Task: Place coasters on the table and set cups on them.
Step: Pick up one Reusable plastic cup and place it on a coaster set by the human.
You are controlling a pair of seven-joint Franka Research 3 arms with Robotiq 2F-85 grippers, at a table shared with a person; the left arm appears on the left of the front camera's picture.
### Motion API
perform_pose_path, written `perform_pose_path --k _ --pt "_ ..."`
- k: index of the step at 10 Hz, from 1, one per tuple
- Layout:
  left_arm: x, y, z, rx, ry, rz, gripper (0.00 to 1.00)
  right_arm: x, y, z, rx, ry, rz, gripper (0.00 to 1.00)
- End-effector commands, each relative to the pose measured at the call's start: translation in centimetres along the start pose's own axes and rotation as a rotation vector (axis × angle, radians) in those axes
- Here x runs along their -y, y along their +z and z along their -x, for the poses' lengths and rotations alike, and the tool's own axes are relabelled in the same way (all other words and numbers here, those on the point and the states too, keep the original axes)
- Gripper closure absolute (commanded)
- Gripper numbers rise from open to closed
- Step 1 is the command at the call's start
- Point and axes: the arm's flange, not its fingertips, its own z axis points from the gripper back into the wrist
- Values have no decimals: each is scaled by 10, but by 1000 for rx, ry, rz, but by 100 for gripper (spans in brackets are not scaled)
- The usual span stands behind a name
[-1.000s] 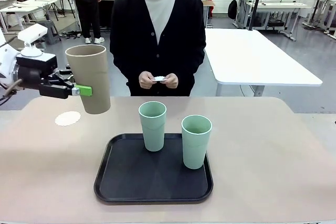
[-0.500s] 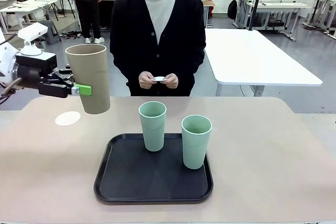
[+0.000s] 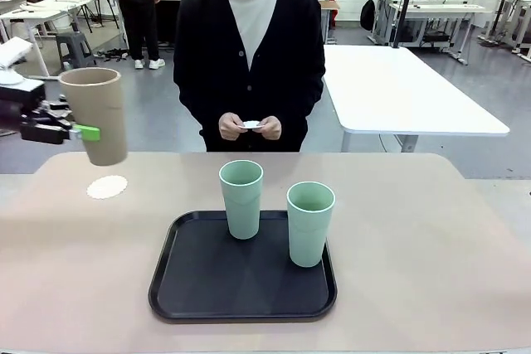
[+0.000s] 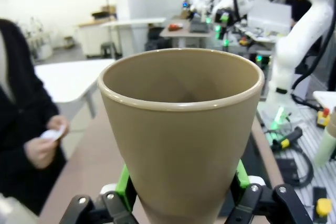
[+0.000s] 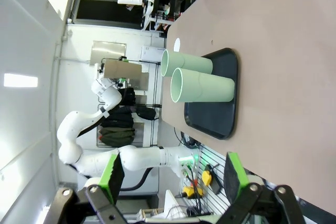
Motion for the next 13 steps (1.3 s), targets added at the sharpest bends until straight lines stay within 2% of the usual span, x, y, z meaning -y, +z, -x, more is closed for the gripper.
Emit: perform_pose_path --k 1,5,7,8,13 --pt "-27 42 3 23 -31 -48 15 -2 0 -3 11 19 -27 0" --pt "-51 98 21 73 -10 -173 15 -2 0 -3 11 19 -27 0" --pt "-52 100 20 87 1 -184 15 -2 0 -3 11 19 -27 0" --pt "-49 101 26 43 2 -179 15 -2 0 -3 11 19 -27 0" --pt "-49 101 26 43 2 -179 15 -2 0 -3 11 19 -27 0"
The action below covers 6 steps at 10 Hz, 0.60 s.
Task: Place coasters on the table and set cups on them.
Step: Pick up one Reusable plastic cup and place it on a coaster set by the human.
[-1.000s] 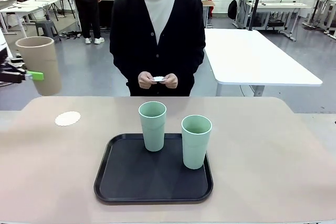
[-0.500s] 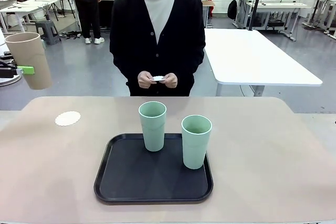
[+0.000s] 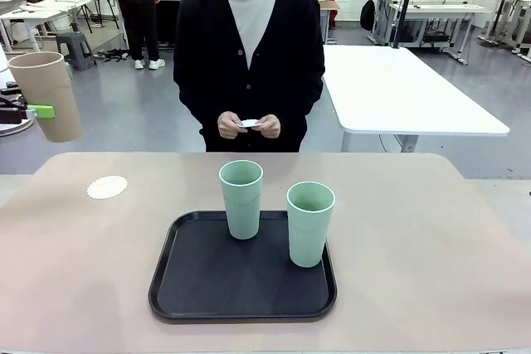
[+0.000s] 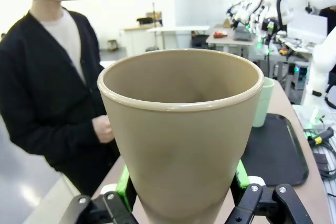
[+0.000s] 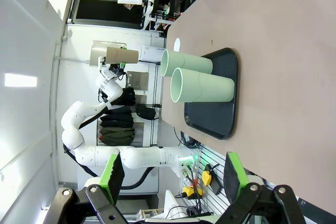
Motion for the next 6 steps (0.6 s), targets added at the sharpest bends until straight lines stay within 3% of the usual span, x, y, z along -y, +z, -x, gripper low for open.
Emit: perform_pose_path --k 1,6 --pt "0 0 0 0 0 0 15 -1 1 -3 12 19 -27 0" --pt "-54 -16 62 -4 -27 79 15 -1 1 -3 12 19 -27 0"
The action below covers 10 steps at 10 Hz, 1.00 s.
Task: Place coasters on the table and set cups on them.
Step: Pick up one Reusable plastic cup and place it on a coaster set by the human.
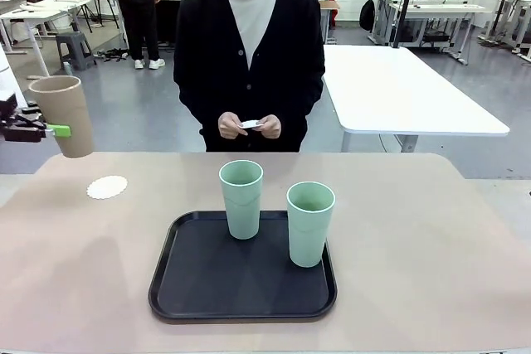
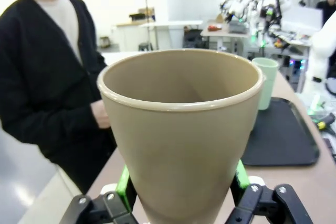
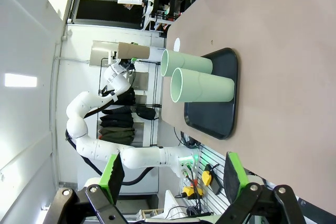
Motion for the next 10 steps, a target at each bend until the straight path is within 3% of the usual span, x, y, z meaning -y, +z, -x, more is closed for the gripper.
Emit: perform_pose_path --k 1,6,10 --pt "-15 -3 15 26 -3 24 15 -1 1 -3 12 19 -27 0" --pt "-25 -9 75 85 41 56 15 -1 1 -3 12 19 -27 0" --pt "-33 -26 110 22 0 16 15 -1 1 -3 12 19 -27 0"
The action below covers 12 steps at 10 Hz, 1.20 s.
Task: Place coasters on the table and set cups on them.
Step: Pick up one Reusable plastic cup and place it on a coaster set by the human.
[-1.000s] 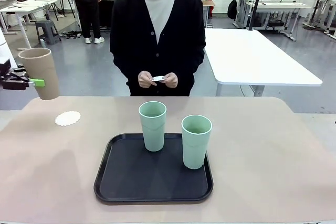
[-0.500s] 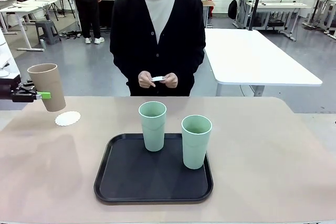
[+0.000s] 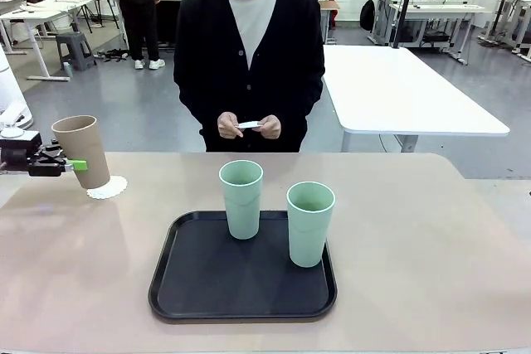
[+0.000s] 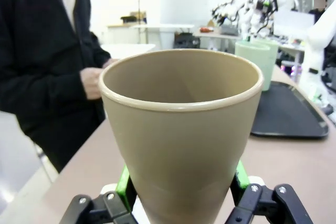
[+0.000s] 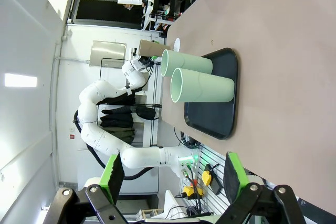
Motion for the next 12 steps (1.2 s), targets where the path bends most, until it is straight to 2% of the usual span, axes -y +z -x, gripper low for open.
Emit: perform_pose_path --k 1,5,7,9,10,12 --pt "-13 -6 10 1 -43 -41 15 -1 0 -3 11 19 -27 0" --pt "-22 -8 19 37 -71 -60 15 -1 0 -3 11 19 -27 0" --pt "-26 -9 22 34 -78 -60 15 -1 0 -3 11 19 -27 0" --pt "-9 -9 10 19 -65 -29 15 -1 0 -3 11 19 -27 0" --pt "-21 -9 21 13 -41 -47 15 -1 0 -3 11 19 -27 0" --pt "-21 -9 21 13 -41 -47 15 -1 0 -3 11 19 -27 0"
